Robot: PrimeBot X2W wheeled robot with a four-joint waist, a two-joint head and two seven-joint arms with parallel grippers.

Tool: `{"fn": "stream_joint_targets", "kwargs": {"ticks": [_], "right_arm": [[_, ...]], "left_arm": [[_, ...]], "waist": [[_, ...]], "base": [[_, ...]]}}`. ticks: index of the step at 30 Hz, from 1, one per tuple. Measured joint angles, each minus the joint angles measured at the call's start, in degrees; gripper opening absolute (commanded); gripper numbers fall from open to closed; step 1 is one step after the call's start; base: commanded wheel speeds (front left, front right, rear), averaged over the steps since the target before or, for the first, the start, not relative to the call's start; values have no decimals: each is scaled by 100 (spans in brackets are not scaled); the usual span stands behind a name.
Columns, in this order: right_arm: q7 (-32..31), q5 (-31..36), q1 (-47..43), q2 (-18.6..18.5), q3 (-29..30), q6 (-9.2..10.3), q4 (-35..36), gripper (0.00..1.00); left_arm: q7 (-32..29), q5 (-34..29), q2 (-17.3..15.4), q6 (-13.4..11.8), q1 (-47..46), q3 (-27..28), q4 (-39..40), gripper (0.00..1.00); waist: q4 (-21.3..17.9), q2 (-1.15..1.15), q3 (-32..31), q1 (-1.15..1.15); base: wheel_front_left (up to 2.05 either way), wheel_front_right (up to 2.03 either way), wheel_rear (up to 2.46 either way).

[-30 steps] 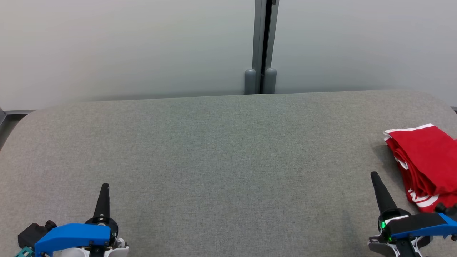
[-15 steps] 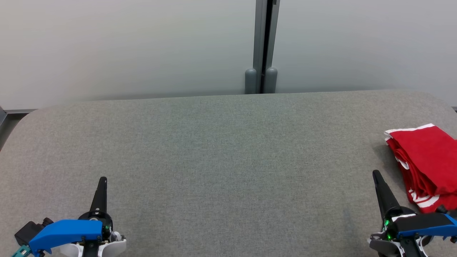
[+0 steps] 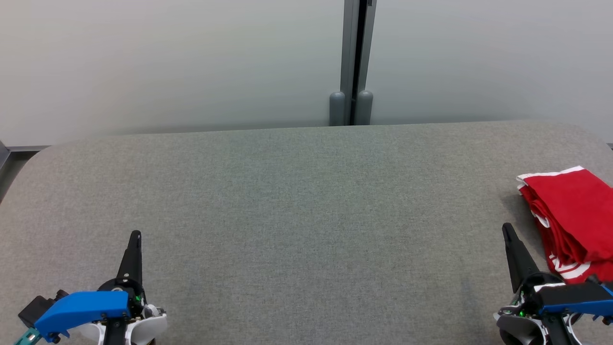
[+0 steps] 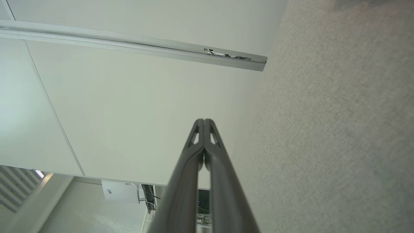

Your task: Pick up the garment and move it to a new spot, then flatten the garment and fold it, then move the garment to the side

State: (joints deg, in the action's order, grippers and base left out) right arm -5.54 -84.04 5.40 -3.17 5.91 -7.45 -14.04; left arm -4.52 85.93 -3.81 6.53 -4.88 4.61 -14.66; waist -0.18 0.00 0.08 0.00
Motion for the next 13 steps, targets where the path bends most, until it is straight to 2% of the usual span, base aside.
{"fn": "stream_joint_targets", "kwargs": {"ticks": [13], "right_arm": [[-56,-515,30,15,35,0,0,0]], "left_arm": [[-130,400,57,55,-57,120,27,0]], "waist": [[11,0,6,-1]], "base": [[0,0,0]]}}
